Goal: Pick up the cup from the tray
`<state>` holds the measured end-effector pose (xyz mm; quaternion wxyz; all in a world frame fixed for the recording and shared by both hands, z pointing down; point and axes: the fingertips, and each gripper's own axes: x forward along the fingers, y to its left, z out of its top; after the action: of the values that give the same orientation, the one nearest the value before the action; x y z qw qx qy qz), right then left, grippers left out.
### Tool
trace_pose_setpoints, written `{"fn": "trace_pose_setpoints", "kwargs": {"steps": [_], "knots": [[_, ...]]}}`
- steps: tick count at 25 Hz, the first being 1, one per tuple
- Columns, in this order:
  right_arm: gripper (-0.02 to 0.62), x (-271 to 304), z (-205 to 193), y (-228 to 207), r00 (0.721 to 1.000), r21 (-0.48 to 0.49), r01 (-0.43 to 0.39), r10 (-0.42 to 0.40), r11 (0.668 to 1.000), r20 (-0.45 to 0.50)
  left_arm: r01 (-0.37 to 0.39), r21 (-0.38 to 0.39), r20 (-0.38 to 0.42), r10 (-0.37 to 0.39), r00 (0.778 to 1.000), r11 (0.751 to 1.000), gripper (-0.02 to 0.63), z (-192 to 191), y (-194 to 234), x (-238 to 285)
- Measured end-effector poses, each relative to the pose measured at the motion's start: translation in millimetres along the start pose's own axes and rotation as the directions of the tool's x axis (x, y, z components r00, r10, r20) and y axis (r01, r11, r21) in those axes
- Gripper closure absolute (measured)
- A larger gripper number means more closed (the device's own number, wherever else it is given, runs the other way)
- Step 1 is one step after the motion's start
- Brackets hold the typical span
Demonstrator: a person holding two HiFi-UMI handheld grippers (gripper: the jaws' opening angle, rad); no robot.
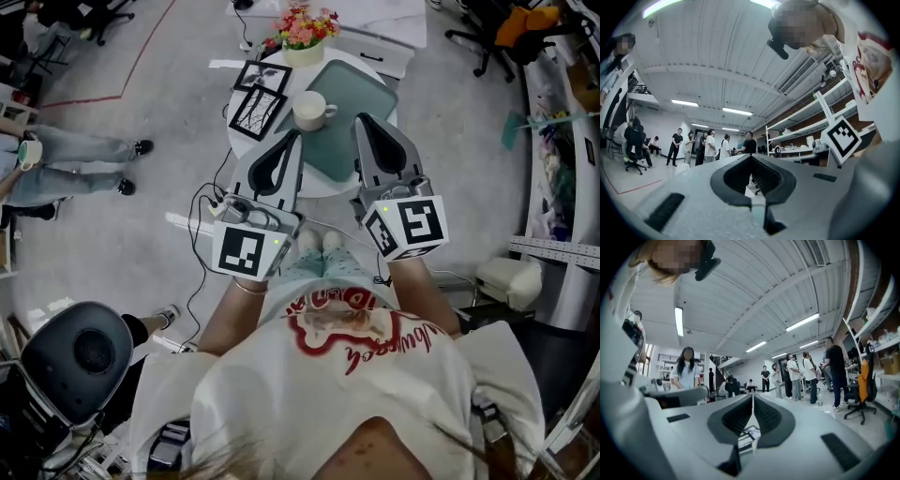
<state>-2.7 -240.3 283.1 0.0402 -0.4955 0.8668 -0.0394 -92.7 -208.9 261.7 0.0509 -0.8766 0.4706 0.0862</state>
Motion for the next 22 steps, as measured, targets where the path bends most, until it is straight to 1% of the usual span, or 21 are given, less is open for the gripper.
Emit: {"fn": "trace_pose_setpoints", "kwargs": {"steps": [2, 4, 6, 8, 10, 11, 13, 14, 18, 20, 22], "knots": [[0.568, 9, -28, -11, 0.998, -0.065, 0.012, -0.017, 0.998, -0.065, -0.015, -0.001, -0.016, 0.015, 1.000, 1.000, 0.592, -6, 4, 0], [0.568, 18, -63, -23, 0.989, -0.094, 0.004, -0.018, 0.996, -0.148, -0.021, -0.001, -0.031, 0.021, 0.999, 1.000, 0.592, -14, 7, 2], [0.566, 29, -101, -36, 0.974, -0.105, -0.004, -0.020, 0.994, -0.225, -0.027, -0.011, -0.031, 0.026, 0.999, 1.000, 0.592, -21, 10, 6], [0.565, 42, -135, -52, 0.959, -0.128, 0.002, -0.038, 0.992, -0.281, -0.040, -0.017, -0.031, 0.039, 0.999, 0.999, 0.592, -31, 16, 6], [0.561, 58, -168, -64, 0.942, -0.153, -0.003, -0.048, 0.988, -0.331, -0.057, -0.021, -0.060, 0.056, 0.997, 0.998, 0.592, -46, 21, 2], [0.547, 66, -185, -69, 0.933, -0.162, -0.015, -0.045, 0.987, -0.357, -0.065, -0.027, -0.084, 0.063, 0.995, 0.997, 0.592, -55, 22, 0], [0.441, 84, -216, -80, 0.915, -0.168, -0.045, -0.027, 0.985, -0.404, -0.075, -0.048, -0.113, 0.069, 0.991, 0.996, 0.592, -71, 24, 0], [0.433, 92, -230, -86, 0.906, -0.171, -0.062, -0.017, 0.983, -0.423, -0.077, -0.052, -0.120, 0.071, 0.990, 0.996, 0.592, -78, 26, -1], [0.433, 109, -267, -91, 0.872, -0.202, -0.116, 0.003, 0.973, -0.490, -0.114, -0.072, -0.174, 0.100, 0.980, 0.991, 0.592, -99, 34, -10], [0.433, 118, -278, -91, 0.863, -0.223, -0.120, -0.010, 0.968, -0.505, -0.127, -0.071, -0.183, 0.112, 0.977, 0.989, 0.592, -104, 40, -12], [0.433, 124, -286, -92, 0.860, -0.229, -0.110, -0.023, 0.967, -0.509, -0.127, -0.059, -0.177, 0.114, 0.978, 0.990, 0.592, -106, 44, -13]]}}
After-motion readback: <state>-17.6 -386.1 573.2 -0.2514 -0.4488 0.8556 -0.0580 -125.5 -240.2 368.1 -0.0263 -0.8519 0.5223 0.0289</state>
